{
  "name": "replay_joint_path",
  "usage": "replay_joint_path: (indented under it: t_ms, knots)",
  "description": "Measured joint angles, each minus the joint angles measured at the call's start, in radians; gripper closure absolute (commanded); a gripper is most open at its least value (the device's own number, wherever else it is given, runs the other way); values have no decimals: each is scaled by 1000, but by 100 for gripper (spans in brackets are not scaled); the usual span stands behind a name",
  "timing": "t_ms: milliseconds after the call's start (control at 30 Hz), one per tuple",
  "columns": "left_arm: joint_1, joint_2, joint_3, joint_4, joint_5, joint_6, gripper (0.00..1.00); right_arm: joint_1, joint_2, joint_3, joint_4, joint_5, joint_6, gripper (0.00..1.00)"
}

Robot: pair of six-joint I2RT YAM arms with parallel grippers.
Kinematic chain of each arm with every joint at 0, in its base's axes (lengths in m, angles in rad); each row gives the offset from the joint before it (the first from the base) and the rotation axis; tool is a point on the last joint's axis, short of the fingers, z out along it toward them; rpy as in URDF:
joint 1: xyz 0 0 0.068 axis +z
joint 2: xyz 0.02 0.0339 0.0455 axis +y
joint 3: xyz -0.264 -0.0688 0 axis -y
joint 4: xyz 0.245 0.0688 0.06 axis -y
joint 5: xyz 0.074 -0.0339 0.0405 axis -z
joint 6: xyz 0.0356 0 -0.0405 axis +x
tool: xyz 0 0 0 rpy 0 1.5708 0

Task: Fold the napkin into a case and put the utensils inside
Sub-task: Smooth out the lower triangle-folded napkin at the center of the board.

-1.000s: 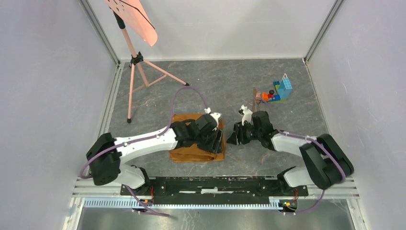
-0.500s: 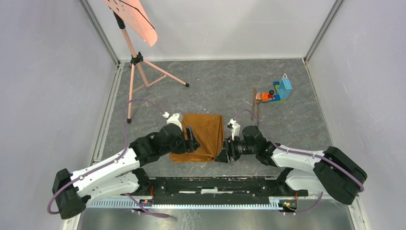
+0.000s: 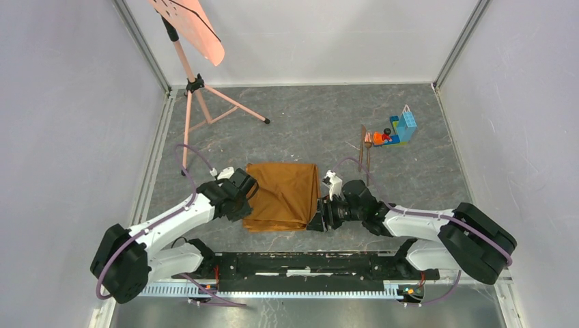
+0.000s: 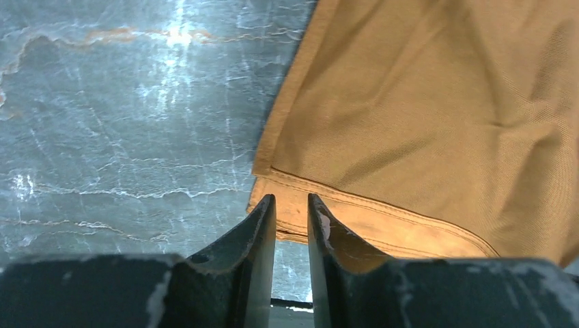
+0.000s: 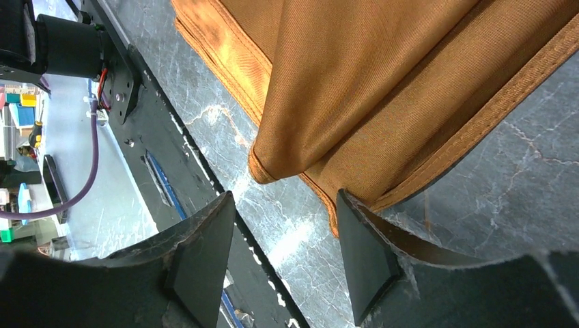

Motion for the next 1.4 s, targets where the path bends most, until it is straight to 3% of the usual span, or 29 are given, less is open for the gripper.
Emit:
replay_joint_path:
  t_ms: [167, 433, 667, 900, 1400]
  knots:
    - [3, 11, -16, -17, -35, -44, 57, 0, 23, 2, 9, 2, 0, 38]
    - [10, 79, -23, 11, -66, -59, 57, 0, 42, 3, 20, 2, 0, 38]
    - [14, 150, -19, 38, -87, -59, 65, 0, 46, 5, 24, 2, 0, 38]
    - [15, 150, -19, 59, -99, -56, 96, 0, 47, 5, 24, 2, 0, 36]
    - [15, -35, -19, 21, -34, -50, 98, 0, 53, 12, 67, 6, 36, 34]
